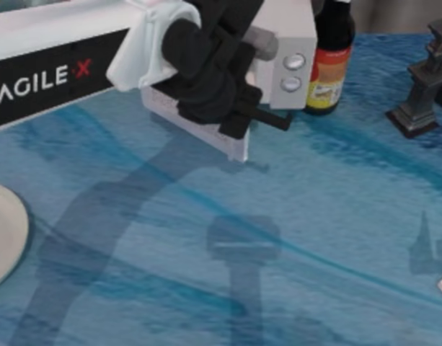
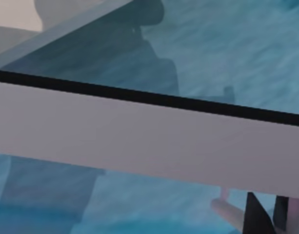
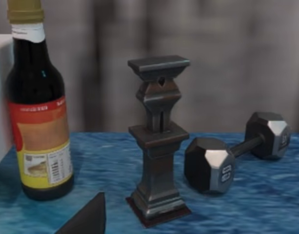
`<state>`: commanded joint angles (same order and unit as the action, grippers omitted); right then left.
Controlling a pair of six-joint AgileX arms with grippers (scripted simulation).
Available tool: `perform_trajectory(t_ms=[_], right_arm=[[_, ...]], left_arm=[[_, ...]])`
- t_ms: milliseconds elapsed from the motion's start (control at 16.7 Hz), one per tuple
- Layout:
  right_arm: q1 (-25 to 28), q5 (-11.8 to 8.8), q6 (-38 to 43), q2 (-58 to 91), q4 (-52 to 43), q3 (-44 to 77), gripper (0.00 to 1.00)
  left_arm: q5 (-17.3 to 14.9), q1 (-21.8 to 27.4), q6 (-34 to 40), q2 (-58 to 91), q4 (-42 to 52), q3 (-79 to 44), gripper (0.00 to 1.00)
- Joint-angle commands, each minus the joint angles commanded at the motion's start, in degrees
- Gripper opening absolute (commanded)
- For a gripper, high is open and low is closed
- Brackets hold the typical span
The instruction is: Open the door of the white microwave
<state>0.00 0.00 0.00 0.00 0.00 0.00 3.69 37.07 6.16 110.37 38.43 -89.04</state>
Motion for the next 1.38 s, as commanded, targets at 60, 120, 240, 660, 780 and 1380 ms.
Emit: perform_trajectory(t_ms=[60,120,240,660,780,1380], right_arm=[[0.0,0.0,0.0,0.0,0.0,0.0,1.0],[0.0,0.0,0.0,0.0,0.0,0.0,1.0],[0.0,0.0,0.0,0.0,0.0,0.0,1.0],[0.0,0.0,0.0,0.0,0.0,0.0,1.0],[0.0,0.0,0.0,0.0,0.0,0.0,1.0],[0.0,0.0,0.0,0.0,0.0,0.0,1.0]], left_arm=[[0.0,0.0,0.0,0.0,0.0,0.0,0.0],[0.0,0.0,0.0,0.0,0.0,0.0,0.0],[0.0,0.0,0.0,0.0,0.0,0.0,0.0],[0.0,0.0,0.0,0.0,0.0,0.0,0.0],[0.0,0.0,0.0,0.0,0.0,0.0,0.0],[-2.65,-1.17,-4.3,-2.67,-1.07,3.42,0.0]])
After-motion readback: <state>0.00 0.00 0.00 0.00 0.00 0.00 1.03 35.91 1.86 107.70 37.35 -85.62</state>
